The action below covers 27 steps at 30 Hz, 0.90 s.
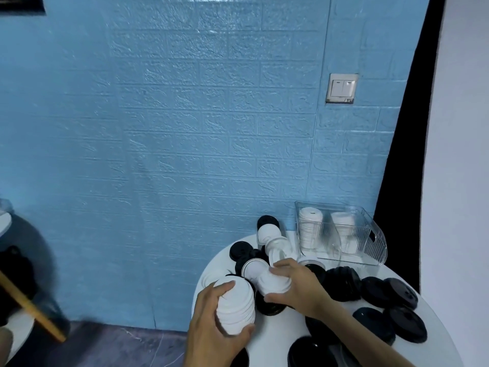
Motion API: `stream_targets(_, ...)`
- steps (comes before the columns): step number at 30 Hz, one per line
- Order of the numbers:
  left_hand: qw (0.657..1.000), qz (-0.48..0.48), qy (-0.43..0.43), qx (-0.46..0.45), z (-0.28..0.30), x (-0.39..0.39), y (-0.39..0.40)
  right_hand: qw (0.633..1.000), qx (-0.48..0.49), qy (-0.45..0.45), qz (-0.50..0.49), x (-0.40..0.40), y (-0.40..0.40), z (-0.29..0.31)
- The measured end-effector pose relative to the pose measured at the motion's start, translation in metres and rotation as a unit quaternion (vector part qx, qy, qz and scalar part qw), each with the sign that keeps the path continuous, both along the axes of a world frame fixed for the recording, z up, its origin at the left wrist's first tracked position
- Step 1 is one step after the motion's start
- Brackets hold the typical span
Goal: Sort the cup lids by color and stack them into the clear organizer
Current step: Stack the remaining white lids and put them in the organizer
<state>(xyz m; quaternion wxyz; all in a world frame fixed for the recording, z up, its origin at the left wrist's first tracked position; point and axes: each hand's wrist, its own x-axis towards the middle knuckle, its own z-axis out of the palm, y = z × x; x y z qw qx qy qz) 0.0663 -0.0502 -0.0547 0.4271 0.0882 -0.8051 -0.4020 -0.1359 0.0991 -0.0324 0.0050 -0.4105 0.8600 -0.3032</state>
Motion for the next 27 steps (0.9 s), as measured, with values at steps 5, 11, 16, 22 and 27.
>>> stream_targets(5,1.0,-0.008,-0.017,0.015,0.001,-0.006,0.008,0.969,-0.218,-0.117,-0.009,0.024,0.015,0.032)
stream_targets(11,0.995,-0.032,-0.076,0.055,0.009,-0.016,0.026,0.959,-0.232,-0.146,0.075,0.072,0.018,0.05)
stream_targets(16,0.994,-0.04,-0.078,0.063,0.01,-0.016,0.031,0.968,-0.22,-0.11,0.06,0.078,0.024,0.047)
stream_targets(22,0.994,-0.066,-0.088,0.014,0.021,-0.015,0.04,0.979,-0.159,-0.091,0.085,0.084,0.024,0.059)
stream_targets(27,0.999,-0.019,-0.031,-0.036,0.017,-0.021,0.048,0.97,-0.181,-0.12,0.105,0.092,0.026,0.057)
